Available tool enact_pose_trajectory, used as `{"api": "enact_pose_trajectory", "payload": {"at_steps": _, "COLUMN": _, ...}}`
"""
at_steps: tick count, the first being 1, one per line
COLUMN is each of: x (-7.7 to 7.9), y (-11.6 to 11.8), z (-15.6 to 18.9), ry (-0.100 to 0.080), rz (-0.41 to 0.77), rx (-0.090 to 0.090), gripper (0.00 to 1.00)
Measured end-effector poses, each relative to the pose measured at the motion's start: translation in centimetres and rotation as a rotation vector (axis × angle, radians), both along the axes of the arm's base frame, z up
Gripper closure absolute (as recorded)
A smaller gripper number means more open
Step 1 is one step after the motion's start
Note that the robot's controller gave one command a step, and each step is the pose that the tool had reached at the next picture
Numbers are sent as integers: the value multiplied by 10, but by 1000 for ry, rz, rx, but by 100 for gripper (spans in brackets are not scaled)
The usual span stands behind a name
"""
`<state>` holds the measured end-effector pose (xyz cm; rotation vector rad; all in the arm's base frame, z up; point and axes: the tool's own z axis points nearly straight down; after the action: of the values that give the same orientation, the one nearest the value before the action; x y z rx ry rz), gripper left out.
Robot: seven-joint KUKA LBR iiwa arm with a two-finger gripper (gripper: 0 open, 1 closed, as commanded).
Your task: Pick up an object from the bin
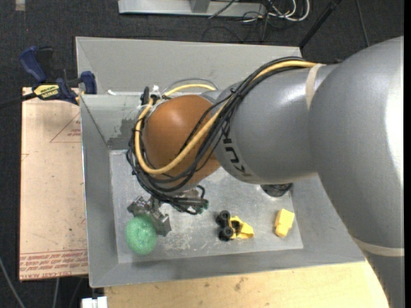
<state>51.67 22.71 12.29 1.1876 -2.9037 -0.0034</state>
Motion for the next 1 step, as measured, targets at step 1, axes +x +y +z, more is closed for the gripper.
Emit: {"api": "enact_pose_trajectory", "payload": {"at_steps": 1, "x": 13, "y": 5, "z": 25, "ry": -14, "rz": -16, "rx": 4, "gripper": 100}}
